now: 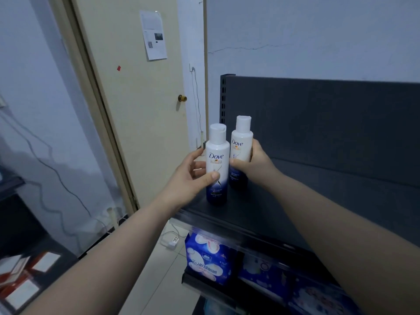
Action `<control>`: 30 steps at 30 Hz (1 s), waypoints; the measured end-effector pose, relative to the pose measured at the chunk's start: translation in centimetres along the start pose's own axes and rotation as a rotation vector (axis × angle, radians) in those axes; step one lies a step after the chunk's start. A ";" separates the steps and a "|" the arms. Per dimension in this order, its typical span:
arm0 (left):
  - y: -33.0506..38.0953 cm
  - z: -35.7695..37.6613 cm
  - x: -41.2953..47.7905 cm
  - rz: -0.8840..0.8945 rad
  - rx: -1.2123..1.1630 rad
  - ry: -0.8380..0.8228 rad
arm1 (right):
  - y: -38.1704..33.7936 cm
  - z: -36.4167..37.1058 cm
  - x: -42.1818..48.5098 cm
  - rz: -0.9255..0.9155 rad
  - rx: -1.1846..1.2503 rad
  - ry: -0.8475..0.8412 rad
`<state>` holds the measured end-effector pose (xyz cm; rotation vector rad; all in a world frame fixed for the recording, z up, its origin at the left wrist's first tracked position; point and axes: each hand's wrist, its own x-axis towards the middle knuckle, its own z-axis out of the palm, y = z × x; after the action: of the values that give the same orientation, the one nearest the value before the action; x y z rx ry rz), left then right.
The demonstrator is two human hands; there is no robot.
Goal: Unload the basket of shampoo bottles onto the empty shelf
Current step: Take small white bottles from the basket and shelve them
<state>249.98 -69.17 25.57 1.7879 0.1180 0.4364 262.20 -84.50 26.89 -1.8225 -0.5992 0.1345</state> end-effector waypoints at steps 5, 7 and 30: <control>0.3 0.9 -1.8 0.114 0.207 0.234 | 0.2 -1.3 -2.7 -0.032 -0.161 0.114; 1.0 1.8 -3.0 0.206 0.299 0.301 | -0.2 -2.2 -4.4 -0.108 -0.250 0.174; 12.7 33.4 -22.0 0.525 0.489 -0.180 | -0.8 -29.8 -42.5 0.023 -1.009 0.501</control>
<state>239.58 -109.81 25.93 2.3334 -0.4136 0.6541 236.64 -129.61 29.08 -2.6879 -0.2812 -0.7144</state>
